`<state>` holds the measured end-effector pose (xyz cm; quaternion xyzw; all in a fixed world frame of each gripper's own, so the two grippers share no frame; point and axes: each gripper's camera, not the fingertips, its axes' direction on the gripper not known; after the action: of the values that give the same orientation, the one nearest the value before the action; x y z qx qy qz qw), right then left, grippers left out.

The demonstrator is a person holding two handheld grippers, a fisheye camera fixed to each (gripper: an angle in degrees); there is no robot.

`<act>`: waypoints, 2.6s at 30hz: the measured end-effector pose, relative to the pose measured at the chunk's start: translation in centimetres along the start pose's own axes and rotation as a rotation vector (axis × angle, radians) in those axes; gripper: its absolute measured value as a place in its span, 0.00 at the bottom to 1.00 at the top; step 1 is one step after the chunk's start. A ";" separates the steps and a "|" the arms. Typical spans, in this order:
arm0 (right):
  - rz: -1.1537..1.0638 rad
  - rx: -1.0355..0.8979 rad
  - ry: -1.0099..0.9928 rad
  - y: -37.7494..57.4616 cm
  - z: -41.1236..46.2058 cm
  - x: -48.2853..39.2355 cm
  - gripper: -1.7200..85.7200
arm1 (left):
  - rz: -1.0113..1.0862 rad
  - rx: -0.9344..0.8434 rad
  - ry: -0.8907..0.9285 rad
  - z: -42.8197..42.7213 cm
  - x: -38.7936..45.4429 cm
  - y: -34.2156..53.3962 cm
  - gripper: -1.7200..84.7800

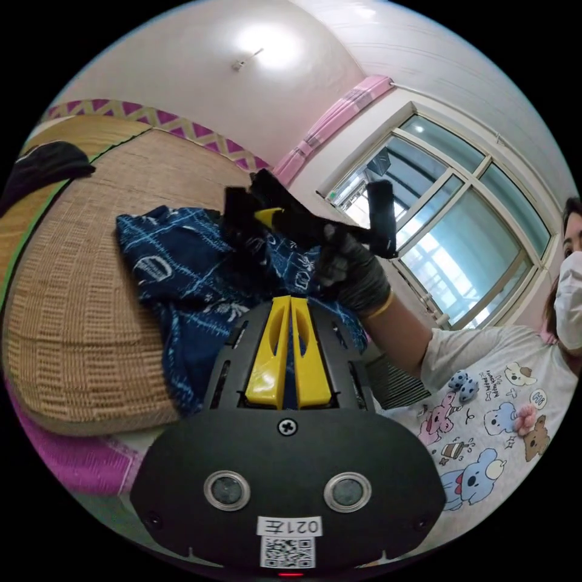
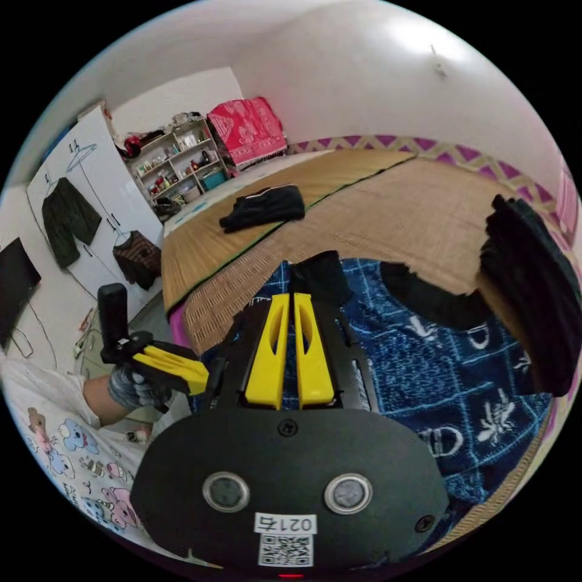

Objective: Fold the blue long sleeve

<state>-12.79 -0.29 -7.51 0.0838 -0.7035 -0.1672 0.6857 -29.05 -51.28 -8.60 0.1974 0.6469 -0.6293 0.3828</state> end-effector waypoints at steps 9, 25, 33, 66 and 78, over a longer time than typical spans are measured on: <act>-0.079 -0.149 -0.034 -1.6 10.2 -5.2 0.06 | -0.094 0.070 -0.011 -7.8 -3.0 1.9 0.01; 0.232 -0.217 0.486 13.9 -4.5 10.5 0.08 | 0.000 0.055 -0.180 -11.3 -2.4 -3.8 0.02; 0.288 -0.103 0.480 19.3 -8.6 11.4 0.06 | -0.075 -0.202 -0.453 -7.2 -8.0 -9.5 0.04; 0.216 -0.280 -0.121 45.6 -15.3 17.0 0.17 | 0.081 -0.562 0.036 -14.2 -5.5 14.6 0.20; 0.070 -0.052 -0.630 44.3 -29.0 18.9 0.03 | 0.144 -0.316 0.440 -25.6 -0.8 8.8 0.01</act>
<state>20.07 30.88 25.79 -0.0139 -0.8791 -0.1792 0.4415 -28.37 -25.25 -16.01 0.3124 0.7889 -0.4338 0.3030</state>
